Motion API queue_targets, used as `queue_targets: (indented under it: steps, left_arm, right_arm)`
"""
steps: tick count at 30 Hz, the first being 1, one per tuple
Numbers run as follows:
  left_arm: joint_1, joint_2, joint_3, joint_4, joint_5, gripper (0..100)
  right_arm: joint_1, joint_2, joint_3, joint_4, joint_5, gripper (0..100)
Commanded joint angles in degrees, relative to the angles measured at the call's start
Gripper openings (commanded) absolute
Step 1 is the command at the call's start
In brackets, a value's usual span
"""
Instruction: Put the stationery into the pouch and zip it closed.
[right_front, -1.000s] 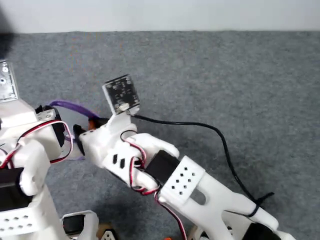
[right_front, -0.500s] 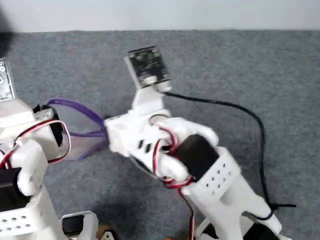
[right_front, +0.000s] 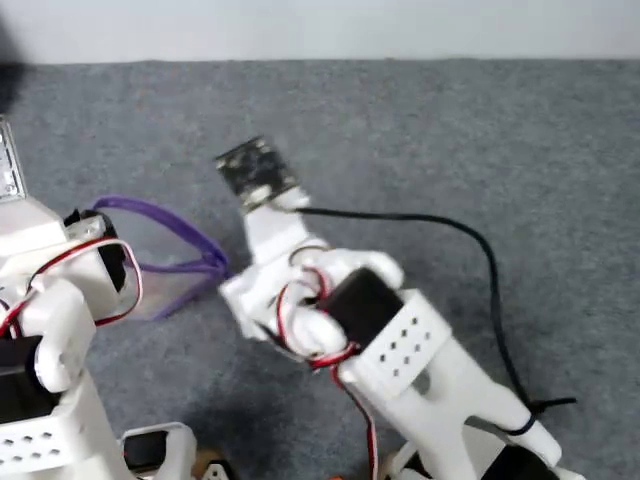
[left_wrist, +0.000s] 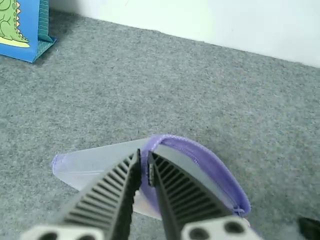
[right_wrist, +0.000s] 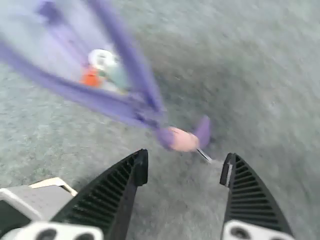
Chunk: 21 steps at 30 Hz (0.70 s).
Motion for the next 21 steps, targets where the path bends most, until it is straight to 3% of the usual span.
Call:
queue_targets:
  steps: [1,15,18,21]
  left_arm:
    - [-0.18,0.35,1.27,1.14,1.05,1]
    - [-0.18,0.35,1.45,0.35,0.97,1]
    - [-0.18,0.35,1.45,0.35,0.97,1]
    - [-0.18,0.35,1.45,0.35,0.97,1]
  right_arm:
    - [-2.33,0.57,1.67,-6.20,2.46,23.8]
    - [-0.57,1.71,21.19,-24.48,4.75,23.2]
    - [1.80,1.71,23.47,-27.30,4.75,16.7]
    - [4.26,1.36,23.74,-28.44,4.75,4.1]
